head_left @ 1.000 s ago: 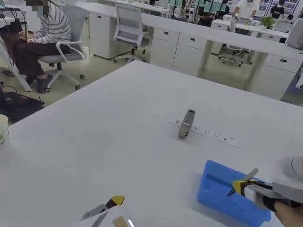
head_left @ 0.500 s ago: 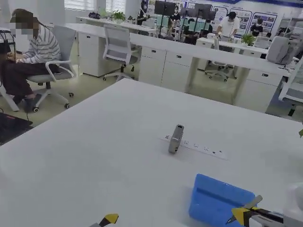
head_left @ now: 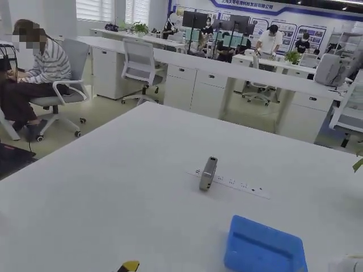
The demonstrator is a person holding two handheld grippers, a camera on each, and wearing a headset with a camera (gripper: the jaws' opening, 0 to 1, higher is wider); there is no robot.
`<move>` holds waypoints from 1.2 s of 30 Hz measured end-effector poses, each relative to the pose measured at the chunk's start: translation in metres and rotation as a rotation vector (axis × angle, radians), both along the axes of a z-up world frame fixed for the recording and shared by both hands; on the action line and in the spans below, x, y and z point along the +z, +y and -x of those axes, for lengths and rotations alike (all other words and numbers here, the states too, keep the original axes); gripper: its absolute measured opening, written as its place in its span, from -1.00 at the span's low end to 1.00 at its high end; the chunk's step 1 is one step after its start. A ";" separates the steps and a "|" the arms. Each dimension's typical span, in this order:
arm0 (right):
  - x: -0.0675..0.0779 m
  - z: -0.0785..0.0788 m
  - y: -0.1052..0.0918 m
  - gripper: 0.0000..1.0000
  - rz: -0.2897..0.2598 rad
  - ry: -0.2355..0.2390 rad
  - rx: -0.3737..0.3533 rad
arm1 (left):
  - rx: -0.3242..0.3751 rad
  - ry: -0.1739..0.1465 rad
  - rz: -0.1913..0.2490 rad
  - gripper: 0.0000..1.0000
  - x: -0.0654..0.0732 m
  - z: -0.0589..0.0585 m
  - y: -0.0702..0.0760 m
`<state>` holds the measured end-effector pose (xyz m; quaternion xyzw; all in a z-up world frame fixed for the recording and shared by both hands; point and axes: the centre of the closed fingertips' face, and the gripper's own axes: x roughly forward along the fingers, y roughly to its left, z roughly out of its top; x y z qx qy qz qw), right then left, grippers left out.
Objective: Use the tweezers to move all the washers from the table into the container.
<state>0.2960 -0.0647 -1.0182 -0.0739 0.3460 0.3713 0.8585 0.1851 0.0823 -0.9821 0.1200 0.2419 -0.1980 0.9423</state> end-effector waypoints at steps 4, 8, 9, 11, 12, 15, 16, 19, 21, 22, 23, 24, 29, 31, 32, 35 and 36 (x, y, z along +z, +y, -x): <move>-0.009 0.004 0.002 -0.93 0.014 0.019 0.005 | 0.004 0.002 0.005 0.89 0.000 0.000 0.001; -0.015 0.005 0.003 -0.92 0.018 0.033 -0.001 | 0.001 0.007 0.003 0.89 -0.001 0.000 0.000; -0.015 0.004 0.004 -0.92 0.015 0.036 -0.001 | 0.000 0.003 0.002 0.89 0.000 0.000 0.000; -0.019 0.004 0.004 -0.92 0.019 0.044 -0.005 | 0.001 0.002 0.002 0.89 0.000 0.000 0.000; -0.020 0.005 0.004 -0.92 0.023 0.043 -0.004 | 0.002 0.005 0.003 0.89 -0.001 0.000 0.000; -0.019 0.004 0.003 -0.92 0.014 0.039 -0.015 | 0.003 0.003 0.003 0.89 0.000 0.000 0.001; -0.019 0.004 0.003 -0.92 0.009 0.042 -0.019 | 0.004 0.005 0.002 0.89 -0.001 0.000 0.001; -0.018 0.005 0.004 -0.92 0.002 0.046 -0.022 | 0.004 0.004 0.000 0.89 -0.001 0.000 0.001; -0.018 0.007 0.004 -0.92 0.003 0.050 -0.022 | 0.004 0.008 0.001 0.89 -0.001 0.000 0.001; -0.018 0.008 0.005 -0.92 -0.001 0.055 -0.022 | 0.003 0.010 0.000 0.89 -0.002 0.000 0.001; -0.019 0.009 0.005 -0.92 0.000 0.058 -0.019 | 0.002 0.012 -0.002 0.88 -0.003 0.000 0.001; -0.020 0.009 0.006 -0.92 -0.001 0.052 -0.017 | 0.001 0.014 -0.004 0.89 -0.003 0.000 0.001; -0.019 0.008 0.004 -0.92 -0.006 0.049 -0.022 | -0.001 0.016 -0.027 0.89 -0.005 0.000 0.001; -0.020 0.006 0.003 -0.92 -0.013 0.048 -0.034 | 0.001 0.017 -0.026 0.88 -0.004 0.001 0.001; -0.019 0.006 0.003 -0.92 -0.015 0.049 -0.036 | 0.000 0.017 -0.025 0.88 -0.004 0.001 0.001; -0.018 0.004 0.003 -0.92 -0.008 0.039 -0.039 | 0.000 0.017 -0.028 0.88 -0.004 0.001 0.001; -0.018 0.004 0.003 -0.92 -0.011 0.038 -0.040 | -0.001 0.017 -0.029 0.88 -0.004 0.001 0.001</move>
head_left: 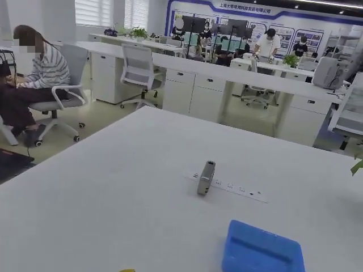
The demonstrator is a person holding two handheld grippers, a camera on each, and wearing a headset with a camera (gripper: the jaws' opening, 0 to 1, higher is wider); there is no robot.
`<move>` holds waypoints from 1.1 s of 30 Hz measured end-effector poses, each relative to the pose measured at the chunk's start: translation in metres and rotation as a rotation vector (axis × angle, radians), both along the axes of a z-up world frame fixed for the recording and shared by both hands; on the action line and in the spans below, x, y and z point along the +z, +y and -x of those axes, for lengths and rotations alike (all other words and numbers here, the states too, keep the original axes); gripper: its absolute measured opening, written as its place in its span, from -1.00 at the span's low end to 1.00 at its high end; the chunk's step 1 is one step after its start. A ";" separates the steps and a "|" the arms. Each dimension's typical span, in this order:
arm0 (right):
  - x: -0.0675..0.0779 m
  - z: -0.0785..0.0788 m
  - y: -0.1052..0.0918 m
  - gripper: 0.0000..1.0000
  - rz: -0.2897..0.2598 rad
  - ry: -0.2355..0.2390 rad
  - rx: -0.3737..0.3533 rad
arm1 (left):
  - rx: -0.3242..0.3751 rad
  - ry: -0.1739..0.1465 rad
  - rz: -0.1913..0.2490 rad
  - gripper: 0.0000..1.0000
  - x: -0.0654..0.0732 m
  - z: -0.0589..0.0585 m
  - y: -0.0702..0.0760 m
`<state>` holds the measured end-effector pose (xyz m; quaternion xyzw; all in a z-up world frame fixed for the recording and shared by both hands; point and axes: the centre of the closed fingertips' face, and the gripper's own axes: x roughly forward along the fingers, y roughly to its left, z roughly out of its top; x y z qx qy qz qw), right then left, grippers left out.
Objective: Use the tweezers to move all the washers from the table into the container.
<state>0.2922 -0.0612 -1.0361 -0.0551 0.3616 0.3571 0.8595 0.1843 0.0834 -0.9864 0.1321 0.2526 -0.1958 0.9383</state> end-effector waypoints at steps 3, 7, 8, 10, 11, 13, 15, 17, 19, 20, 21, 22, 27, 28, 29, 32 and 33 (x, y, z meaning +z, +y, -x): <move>-0.001 0.001 0.002 -0.93 -0.005 0.012 0.002 | 0.001 0.000 -0.003 0.88 0.000 0.000 0.000; -0.001 0.001 0.003 -0.93 0.000 0.001 0.004 | 0.000 0.000 0.000 0.88 0.000 0.000 0.000; -0.002 0.003 0.004 -0.94 0.011 -0.008 0.018 | -0.002 0.000 -0.001 0.88 0.000 0.000 0.000; -0.002 0.003 0.003 -0.94 0.034 -0.031 0.047 | -0.002 -0.002 -0.002 0.88 0.000 0.000 0.000; -0.002 0.003 0.003 -0.94 0.034 -0.028 0.049 | -0.002 -0.003 -0.001 0.88 0.000 0.000 0.000; -0.002 0.004 0.003 -0.95 0.039 -0.022 0.052 | 0.001 -0.004 0.002 0.88 0.001 -0.001 0.000; -0.002 0.004 0.003 -0.95 0.040 -0.014 0.052 | 0.001 -0.004 0.004 0.88 0.001 -0.001 0.000; -0.002 0.003 0.004 -0.96 0.047 -0.007 0.054 | -0.003 -0.003 0.001 0.88 0.001 0.000 0.000; -0.002 0.004 0.004 -0.96 0.064 -0.005 0.069 | -0.006 -0.003 -0.004 0.88 0.000 0.000 -0.001; -0.002 0.004 0.004 -0.96 0.074 -0.004 0.076 | -0.006 -0.003 -0.005 0.87 0.000 0.000 -0.001; -0.001 0.004 0.004 -0.96 0.077 -0.003 0.078 | -0.006 -0.003 -0.006 0.87 0.000 0.000 -0.001; 0.001 0.004 0.003 -0.96 0.078 -0.007 0.081 | -0.006 -0.003 -0.006 0.87 0.000 0.000 0.000; 0.011 -0.002 -0.001 -0.96 0.073 -0.017 0.071 | -0.004 -0.002 -0.010 0.87 0.000 0.000 0.000; 0.015 -0.003 -0.002 -0.96 0.070 -0.025 0.067 | -0.005 -0.002 -0.012 0.87 0.000 0.000 0.000; 0.018 -0.005 -0.003 -0.96 0.065 -0.026 0.065 | -0.007 -0.002 -0.014 0.87 -0.001 0.000 0.000; 0.031 -0.011 -0.006 -0.96 0.046 -0.049 0.056 | -0.012 0.002 -0.026 0.86 -0.002 0.001 -0.001; 0.034 -0.013 -0.006 -0.96 0.041 -0.053 0.054 | -0.014 0.001 -0.028 0.86 -0.002 0.001 -0.001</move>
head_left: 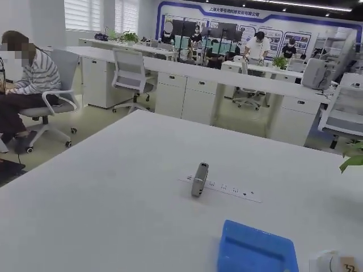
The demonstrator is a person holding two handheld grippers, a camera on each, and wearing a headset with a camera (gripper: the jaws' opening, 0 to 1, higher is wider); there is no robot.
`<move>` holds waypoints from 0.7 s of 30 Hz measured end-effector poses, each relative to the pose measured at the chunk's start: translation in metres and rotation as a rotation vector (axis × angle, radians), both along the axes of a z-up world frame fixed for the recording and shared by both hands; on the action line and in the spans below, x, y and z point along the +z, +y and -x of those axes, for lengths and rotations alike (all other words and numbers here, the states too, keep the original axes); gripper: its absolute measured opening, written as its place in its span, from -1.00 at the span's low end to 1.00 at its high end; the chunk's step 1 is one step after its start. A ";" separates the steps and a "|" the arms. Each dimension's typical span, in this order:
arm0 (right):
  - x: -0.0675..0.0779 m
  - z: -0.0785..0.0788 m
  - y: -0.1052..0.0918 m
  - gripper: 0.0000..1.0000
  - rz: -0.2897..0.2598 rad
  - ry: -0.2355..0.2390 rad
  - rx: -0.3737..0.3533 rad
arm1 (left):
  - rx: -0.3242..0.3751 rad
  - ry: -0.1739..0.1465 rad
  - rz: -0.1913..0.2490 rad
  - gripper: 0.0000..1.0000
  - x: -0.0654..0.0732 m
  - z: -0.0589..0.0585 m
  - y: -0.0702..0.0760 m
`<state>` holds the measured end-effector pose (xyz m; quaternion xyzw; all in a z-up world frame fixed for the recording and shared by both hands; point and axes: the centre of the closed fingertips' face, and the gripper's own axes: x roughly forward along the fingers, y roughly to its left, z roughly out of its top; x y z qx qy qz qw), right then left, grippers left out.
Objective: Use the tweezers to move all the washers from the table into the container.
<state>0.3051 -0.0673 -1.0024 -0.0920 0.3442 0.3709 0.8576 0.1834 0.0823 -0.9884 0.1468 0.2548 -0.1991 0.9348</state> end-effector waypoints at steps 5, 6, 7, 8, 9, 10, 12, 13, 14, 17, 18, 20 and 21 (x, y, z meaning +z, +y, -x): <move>0.016 -0.011 -0.004 -0.96 -0.009 -0.031 -0.006 | -0.004 0.000 -0.007 0.87 0.000 0.000 -0.001; 0.020 -0.014 -0.004 -0.96 -0.014 -0.036 -0.010 | -0.005 0.000 -0.006 0.87 0.000 0.000 -0.001; 0.022 -0.016 -0.005 -0.96 -0.017 -0.039 -0.012 | -0.006 0.000 -0.006 0.87 0.000 0.000 -0.001; 0.024 -0.019 -0.006 -0.96 -0.019 -0.044 -0.015 | -0.007 0.001 -0.006 0.87 0.000 0.001 -0.001; 0.027 -0.021 -0.006 -0.96 -0.021 -0.049 -0.017 | -0.007 0.001 -0.006 0.87 0.000 0.001 -0.001; 0.029 -0.023 -0.007 -0.96 -0.025 -0.053 -0.019 | -0.007 0.000 -0.008 0.87 0.000 0.001 -0.001; 0.032 -0.028 -0.008 -0.96 -0.029 -0.060 -0.025 | -0.005 -0.001 -0.011 0.87 0.000 0.001 -0.001; 0.036 -0.031 -0.008 -0.96 -0.033 -0.067 -0.032 | -0.005 -0.001 -0.011 0.87 0.000 0.001 -0.001; 0.037 -0.032 -0.008 -0.96 -0.036 -0.069 -0.035 | -0.004 -0.001 -0.011 0.87 0.000 0.000 -0.001; 0.044 -0.043 -0.009 -0.96 -0.047 -0.084 -0.051 | -0.002 0.000 -0.007 0.87 0.000 0.000 0.000; 0.045 -0.046 -0.008 -0.96 -0.048 -0.087 -0.053 | -0.002 0.000 -0.005 0.87 0.000 0.000 0.000; 0.046 -0.052 -0.008 -0.96 -0.045 -0.093 -0.060 | -0.001 0.001 -0.006 0.87 -0.001 0.000 0.000; 0.046 -0.056 -0.007 -0.96 -0.043 -0.097 -0.064 | -0.001 0.004 -0.005 0.87 -0.001 0.000 0.000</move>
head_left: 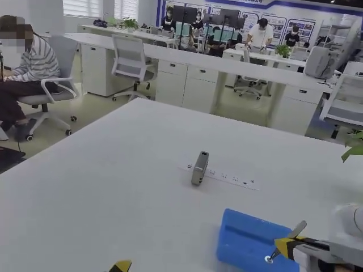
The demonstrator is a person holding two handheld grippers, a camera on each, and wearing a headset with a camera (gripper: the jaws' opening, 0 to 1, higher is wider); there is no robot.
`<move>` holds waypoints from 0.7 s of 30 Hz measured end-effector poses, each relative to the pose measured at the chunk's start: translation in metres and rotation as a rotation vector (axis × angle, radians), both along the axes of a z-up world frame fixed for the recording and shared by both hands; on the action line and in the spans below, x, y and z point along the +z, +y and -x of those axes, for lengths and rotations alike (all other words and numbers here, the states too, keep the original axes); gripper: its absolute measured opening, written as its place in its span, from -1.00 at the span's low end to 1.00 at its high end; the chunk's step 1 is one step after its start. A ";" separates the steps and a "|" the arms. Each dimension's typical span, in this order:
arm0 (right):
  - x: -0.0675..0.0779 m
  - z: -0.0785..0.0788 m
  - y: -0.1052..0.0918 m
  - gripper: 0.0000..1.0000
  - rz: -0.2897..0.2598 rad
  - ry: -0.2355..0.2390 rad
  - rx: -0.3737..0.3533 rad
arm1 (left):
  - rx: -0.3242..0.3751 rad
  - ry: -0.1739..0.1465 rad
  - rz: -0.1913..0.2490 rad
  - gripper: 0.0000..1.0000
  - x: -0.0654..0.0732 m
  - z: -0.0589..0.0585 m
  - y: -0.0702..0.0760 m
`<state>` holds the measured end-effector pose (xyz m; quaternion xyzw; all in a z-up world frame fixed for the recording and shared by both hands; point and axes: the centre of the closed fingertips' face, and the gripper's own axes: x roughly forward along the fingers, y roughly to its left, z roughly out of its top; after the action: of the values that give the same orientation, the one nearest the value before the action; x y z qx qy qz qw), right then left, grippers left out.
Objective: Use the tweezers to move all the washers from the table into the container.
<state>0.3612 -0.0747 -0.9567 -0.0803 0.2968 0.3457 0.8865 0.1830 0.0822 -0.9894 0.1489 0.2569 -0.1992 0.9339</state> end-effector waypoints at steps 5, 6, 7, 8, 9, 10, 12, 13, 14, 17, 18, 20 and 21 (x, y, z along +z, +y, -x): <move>-0.004 -0.016 0.000 -0.96 -0.002 -0.005 -0.024 | -0.001 0.006 0.010 0.87 0.000 0.000 0.000; -0.006 -0.018 0.000 -0.96 -0.002 -0.003 -0.027 | -0.005 0.004 0.015 0.87 0.000 0.000 -0.001; -0.010 -0.021 0.001 -0.96 0.000 0.002 -0.033 | -0.012 0.000 0.021 0.87 0.001 0.001 -0.003; -0.013 -0.024 0.000 -0.96 0.002 0.001 -0.039 | -0.013 -0.002 0.021 0.87 0.002 0.001 -0.003; -0.016 -0.026 0.000 -0.96 0.002 0.002 -0.043 | -0.015 -0.004 0.017 0.87 0.002 0.001 -0.003; -0.021 -0.029 0.001 -0.95 0.000 0.015 -0.048 | -0.015 -0.003 0.015 0.87 0.001 0.001 -0.003; -0.030 -0.032 0.001 -0.95 0.002 0.029 -0.054 | -0.010 -0.002 0.016 0.87 0.001 0.000 -0.002; -0.033 -0.033 0.001 -0.95 0.004 0.029 -0.055 | -0.007 -0.003 0.016 0.86 0.001 0.000 -0.001; -0.035 -0.034 0.001 -0.95 0.007 0.030 -0.057 | 0.002 -0.006 0.018 0.86 0.002 -0.001 0.000; -0.041 -0.037 0.002 -0.95 0.012 0.040 -0.055 | 0.023 -0.008 0.033 0.86 0.003 -0.002 0.004; -0.045 -0.039 0.002 -0.95 0.019 0.043 -0.053 | 0.032 -0.010 0.036 0.85 0.004 -0.003 0.006; -0.049 -0.041 0.001 -0.95 0.025 0.045 -0.048 | 0.043 -0.016 0.049 0.85 0.005 -0.004 0.007; -0.050 -0.042 0.001 -0.95 0.026 0.045 -0.047 | 0.046 -0.018 0.050 0.85 0.005 -0.004 0.008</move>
<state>0.4035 -0.0739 -1.0067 -0.0770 0.3227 0.3227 0.8864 0.1872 0.0902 -0.9843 0.1215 0.2470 -0.1827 0.9438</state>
